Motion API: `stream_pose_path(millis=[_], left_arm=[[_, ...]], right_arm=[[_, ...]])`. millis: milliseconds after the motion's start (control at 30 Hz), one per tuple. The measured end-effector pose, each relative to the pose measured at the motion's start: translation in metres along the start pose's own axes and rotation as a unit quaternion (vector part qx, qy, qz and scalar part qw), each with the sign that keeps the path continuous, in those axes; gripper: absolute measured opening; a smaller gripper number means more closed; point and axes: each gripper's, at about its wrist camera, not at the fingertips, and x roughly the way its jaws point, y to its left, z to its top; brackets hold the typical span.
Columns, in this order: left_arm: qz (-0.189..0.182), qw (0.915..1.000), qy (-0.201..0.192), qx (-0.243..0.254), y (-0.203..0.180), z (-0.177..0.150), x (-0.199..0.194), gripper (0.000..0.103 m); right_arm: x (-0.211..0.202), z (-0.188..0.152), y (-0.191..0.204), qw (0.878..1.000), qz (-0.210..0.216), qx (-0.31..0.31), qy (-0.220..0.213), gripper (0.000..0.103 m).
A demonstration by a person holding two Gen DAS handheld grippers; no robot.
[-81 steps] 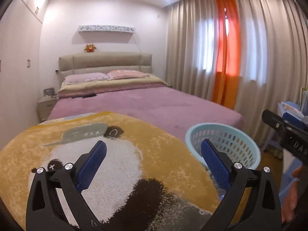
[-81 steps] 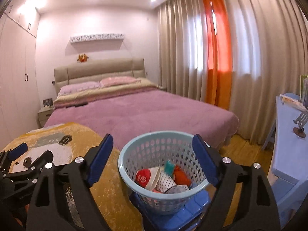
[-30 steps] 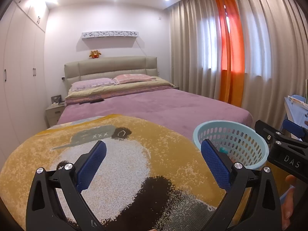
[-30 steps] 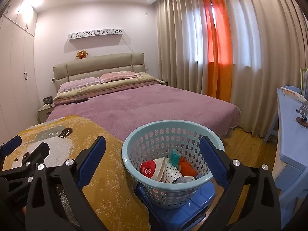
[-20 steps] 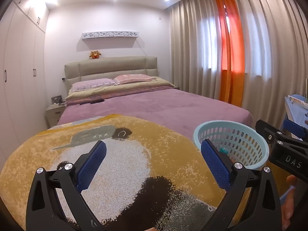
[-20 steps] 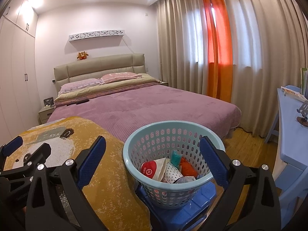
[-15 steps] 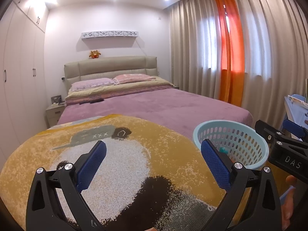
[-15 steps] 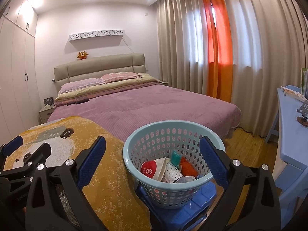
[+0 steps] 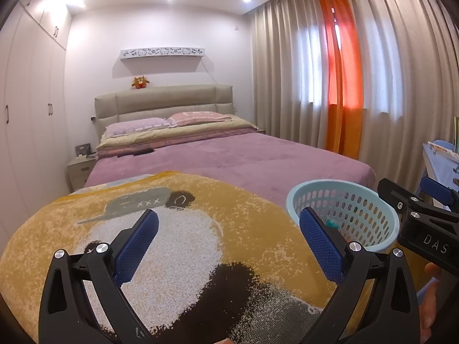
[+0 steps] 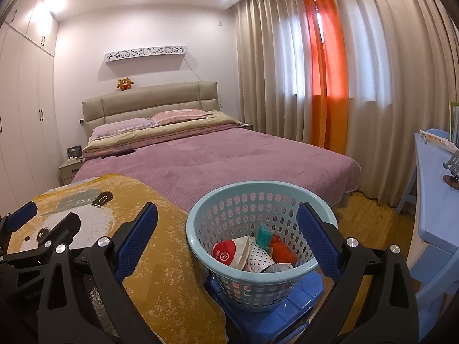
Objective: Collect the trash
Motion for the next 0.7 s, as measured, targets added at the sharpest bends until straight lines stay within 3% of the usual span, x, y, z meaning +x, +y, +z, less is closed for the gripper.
stream_pose_path(millis=[700], left_arm=[[-0.007,1.0000,0.004,0.003,0.0013,-0.0001,-0.0003,0.096]], right_arm=[[0.0002,-0.0014,-0.0027,1.000,0.005,0.002,0.006,0.093]])
